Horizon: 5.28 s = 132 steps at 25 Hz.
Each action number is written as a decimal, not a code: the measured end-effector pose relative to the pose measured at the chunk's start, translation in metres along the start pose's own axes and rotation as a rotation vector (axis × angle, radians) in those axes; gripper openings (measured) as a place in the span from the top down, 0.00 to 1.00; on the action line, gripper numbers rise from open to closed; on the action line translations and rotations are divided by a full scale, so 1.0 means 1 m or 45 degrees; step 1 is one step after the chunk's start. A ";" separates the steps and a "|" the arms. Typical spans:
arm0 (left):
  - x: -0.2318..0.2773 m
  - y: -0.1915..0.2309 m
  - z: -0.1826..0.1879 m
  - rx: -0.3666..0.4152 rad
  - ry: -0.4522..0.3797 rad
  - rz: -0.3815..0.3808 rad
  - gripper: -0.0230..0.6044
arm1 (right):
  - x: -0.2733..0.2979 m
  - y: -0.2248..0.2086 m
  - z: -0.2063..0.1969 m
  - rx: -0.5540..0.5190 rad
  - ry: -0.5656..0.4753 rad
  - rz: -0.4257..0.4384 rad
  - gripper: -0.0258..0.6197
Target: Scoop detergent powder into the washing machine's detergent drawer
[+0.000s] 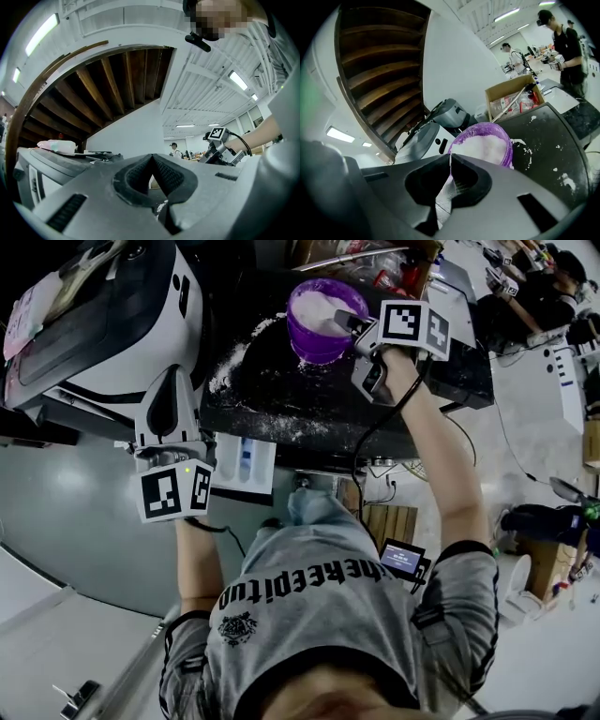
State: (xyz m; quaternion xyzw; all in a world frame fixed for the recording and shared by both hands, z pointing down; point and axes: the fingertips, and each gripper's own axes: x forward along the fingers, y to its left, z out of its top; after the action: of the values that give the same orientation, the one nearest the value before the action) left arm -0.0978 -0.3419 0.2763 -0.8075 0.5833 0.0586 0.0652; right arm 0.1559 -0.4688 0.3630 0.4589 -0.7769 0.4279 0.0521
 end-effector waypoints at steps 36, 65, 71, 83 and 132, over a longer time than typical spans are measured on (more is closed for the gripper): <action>-0.110 -0.020 0.018 0.014 0.012 -0.198 0.96 | -0.084 0.072 -0.148 0.292 -0.291 0.144 0.95; -0.204 0.039 0.009 0.006 0.047 -0.084 0.96 | -0.020 0.133 -0.290 0.366 -0.075 0.230 0.95; -0.213 0.048 0.003 0.000 0.063 -0.047 0.96 | -0.003 0.132 -0.316 0.330 -0.012 0.216 0.95; -0.223 0.059 -0.007 -0.010 0.100 0.004 0.96 | 0.026 0.126 -0.350 0.198 0.094 0.173 0.95; -0.248 0.084 -0.036 -0.044 0.187 0.122 0.96 | 0.068 0.130 -0.433 -1.735 0.365 -0.078 0.95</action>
State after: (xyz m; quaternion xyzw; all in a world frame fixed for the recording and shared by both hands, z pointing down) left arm -0.2542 -0.1423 0.3505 -0.7818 0.6234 0.0124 0.0054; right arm -0.1163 -0.1777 0.5869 0.2847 -0.8444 -0.1001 0.4426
